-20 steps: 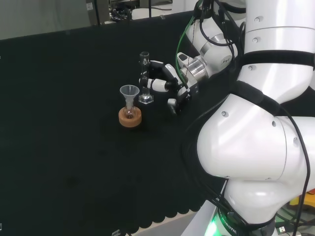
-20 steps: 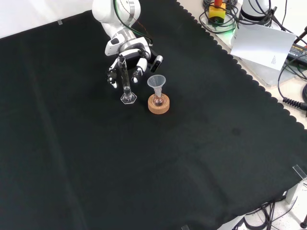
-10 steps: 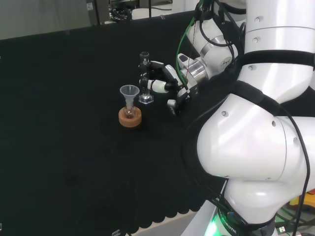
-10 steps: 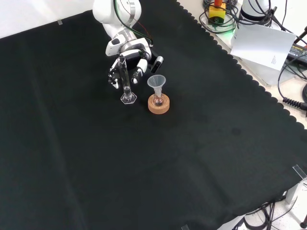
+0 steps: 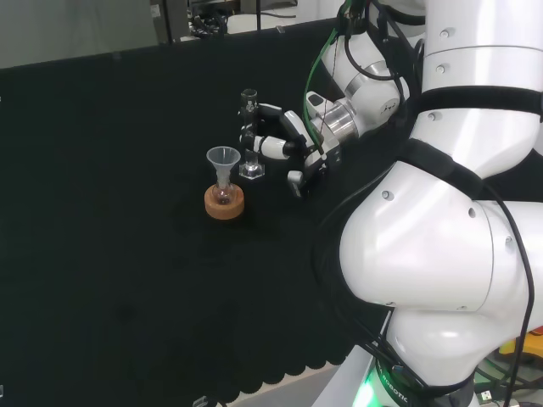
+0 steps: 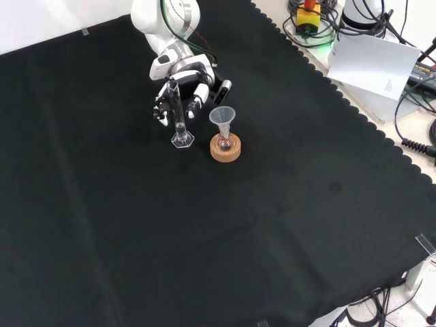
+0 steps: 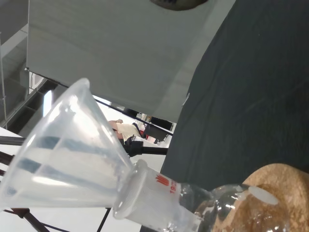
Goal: Pick up the graduated cylinder.
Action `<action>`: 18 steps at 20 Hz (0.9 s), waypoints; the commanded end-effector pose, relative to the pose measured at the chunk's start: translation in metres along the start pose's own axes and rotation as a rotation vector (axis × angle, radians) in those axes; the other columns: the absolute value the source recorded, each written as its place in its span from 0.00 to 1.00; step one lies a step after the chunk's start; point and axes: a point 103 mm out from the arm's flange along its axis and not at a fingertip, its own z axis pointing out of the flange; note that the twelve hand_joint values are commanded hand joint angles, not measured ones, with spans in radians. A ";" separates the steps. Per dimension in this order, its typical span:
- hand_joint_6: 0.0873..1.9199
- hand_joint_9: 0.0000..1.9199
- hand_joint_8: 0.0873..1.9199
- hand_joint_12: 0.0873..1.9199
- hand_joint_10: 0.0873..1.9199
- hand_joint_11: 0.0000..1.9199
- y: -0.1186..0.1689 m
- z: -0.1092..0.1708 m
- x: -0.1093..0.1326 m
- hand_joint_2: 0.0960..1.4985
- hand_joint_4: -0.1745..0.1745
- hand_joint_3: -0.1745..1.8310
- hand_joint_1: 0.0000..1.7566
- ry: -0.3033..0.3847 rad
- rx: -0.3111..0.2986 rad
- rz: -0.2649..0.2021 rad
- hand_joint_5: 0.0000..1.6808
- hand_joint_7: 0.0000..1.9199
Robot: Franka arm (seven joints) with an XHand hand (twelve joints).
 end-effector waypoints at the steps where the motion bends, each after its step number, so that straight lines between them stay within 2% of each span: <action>1: 0.31 0.43 0.25 0.62 0.19 0.27 0.000 0.001 -0.001 0.67 0.49 0.00 0.67 0.000 -0.001 0.001 0.36 0.29; 12: 0.31 0.45 0.26 0.61 0.18 0.29 0.001 0.001 0.000 0.67 0.47 0.00 0.67 0.002 -0.004 -0.001 0.29 0.30; 18: 0.33 0.46 0.26 0.60 0.18 0.31 0.001 0.001 0.000 0.69 0.51 0.00 0.67 0.002 -0.007 0.001 0.35 0.31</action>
